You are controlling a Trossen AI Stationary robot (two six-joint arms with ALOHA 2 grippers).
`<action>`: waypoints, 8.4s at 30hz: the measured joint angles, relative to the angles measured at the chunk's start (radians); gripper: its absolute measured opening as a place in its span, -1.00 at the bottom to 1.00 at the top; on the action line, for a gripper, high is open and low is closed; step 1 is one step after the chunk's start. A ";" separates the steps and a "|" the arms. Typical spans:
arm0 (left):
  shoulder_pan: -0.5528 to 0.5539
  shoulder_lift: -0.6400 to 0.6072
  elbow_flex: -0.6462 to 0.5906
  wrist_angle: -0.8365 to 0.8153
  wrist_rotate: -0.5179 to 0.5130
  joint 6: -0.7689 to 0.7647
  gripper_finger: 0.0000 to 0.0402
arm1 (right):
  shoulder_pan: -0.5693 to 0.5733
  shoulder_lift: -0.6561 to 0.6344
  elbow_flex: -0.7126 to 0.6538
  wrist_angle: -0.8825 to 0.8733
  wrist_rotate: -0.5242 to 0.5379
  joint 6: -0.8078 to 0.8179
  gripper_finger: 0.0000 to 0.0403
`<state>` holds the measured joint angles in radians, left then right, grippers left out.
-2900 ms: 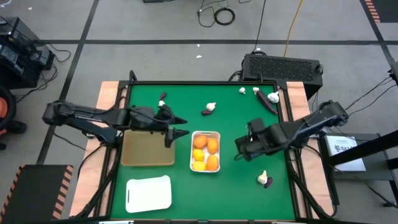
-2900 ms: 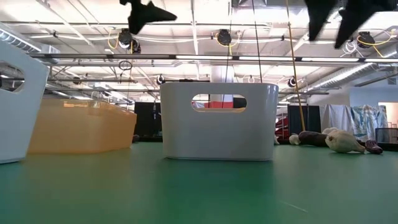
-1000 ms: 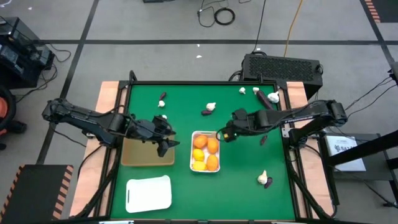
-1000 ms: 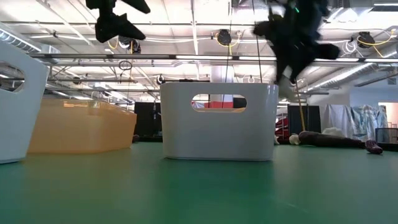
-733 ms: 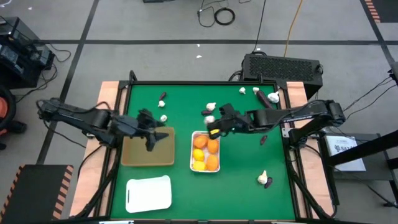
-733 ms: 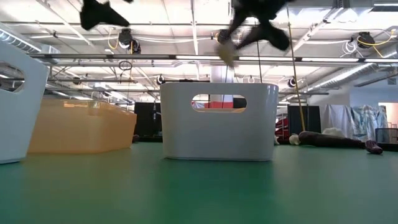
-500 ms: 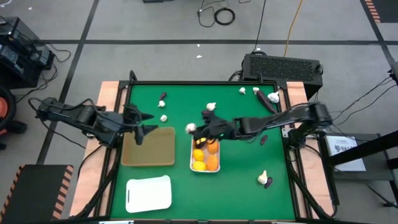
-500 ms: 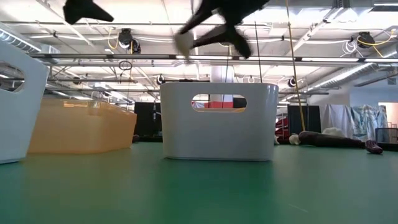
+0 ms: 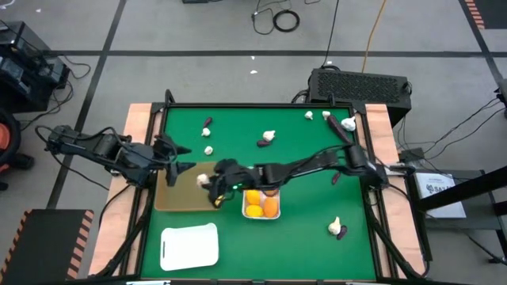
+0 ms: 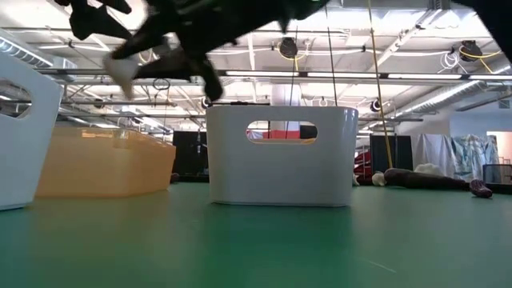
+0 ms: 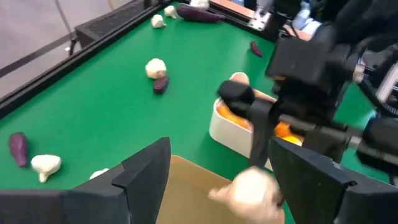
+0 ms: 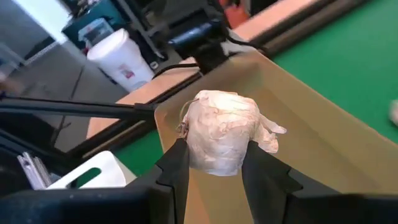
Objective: Sort produce into baskets
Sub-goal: Put the white garlic into the orange bin
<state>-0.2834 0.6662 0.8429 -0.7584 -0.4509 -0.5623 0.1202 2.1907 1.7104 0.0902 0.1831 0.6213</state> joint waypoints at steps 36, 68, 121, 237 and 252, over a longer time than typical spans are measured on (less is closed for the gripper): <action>0.000 -0.002 0.000 -0.073 0.060 0.050 0.37 | -0.023 0.220 0.347 -0.298 -0.163 -0.029 0.13; 0.677 0.624 0.000 0.114 0.347 0.178 0.37 | 0.346 -0.509 0.324 -1.654 0.508 0.353 -0.31; 0.711 0.930 0.000 0.149 0.312 0.139 -0.30 | 0.338 -1.142 -0.608 -0.674 0.674 0.161 -0.39; 0.990 1.008 0.031 0.274 0.346 0.241 0.07 | 0.131 -1.101 -0.608 -0.792 0.286 0.328 -0.39; 0.983 0.850 0.053 0.170 0.469 0.275 -0.41 | 0.131 -1.101 -0.607 -0.868 0.284 0.316 -0.39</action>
<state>0.6997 1.5161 0.8955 -0.5882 0.0182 -0.2874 0.2516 1.0893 1.1030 -0.7781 0.4667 0.9370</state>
